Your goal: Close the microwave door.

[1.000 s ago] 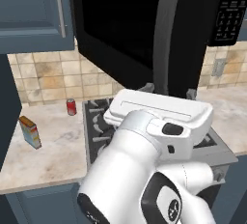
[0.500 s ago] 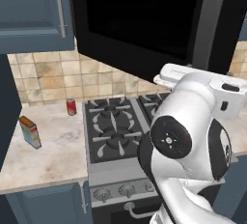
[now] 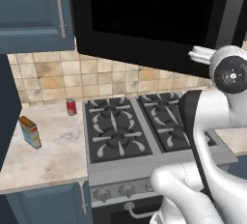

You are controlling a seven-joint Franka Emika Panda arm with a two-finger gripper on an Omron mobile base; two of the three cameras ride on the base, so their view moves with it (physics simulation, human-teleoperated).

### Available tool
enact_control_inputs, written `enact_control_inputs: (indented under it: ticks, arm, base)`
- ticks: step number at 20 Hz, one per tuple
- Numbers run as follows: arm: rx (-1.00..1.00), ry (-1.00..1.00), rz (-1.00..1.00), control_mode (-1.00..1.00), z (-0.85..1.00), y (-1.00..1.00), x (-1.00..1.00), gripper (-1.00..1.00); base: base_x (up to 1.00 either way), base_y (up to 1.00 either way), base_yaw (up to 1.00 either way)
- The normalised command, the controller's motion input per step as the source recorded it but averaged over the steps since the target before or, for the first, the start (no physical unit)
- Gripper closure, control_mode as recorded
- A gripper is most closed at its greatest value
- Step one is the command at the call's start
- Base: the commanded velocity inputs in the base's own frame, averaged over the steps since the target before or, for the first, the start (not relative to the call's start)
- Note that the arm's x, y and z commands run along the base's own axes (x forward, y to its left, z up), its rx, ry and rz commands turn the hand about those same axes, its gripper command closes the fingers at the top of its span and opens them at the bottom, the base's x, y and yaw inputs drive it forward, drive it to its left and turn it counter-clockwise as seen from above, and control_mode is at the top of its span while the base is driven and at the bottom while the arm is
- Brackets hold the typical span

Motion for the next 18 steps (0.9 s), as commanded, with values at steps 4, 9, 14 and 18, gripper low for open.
enact_control_inputs:
  ticks: [4,9,14,18]
  arm:
    - [0.15,0.05,0.13,-1.00,-0.01,-0.88,1.00,-1.00]
    - [0.15,0.00,0.17,-1.00,0.00,-0.46,0.94,-1.00]
    - [0.12,0.00,0.13,-1.00,0.03,-0.07,0.76,-1.00]
    - [0.03,0.00,0.07,-1.00,0.04,0.02,0.90,-1.00]
  base:
    - [0.00,0.00,0.00]
    - [0.00,0.00,0.00]
    - [0.00,0.00,0.00]
    - [0.00,0.00,0.00]
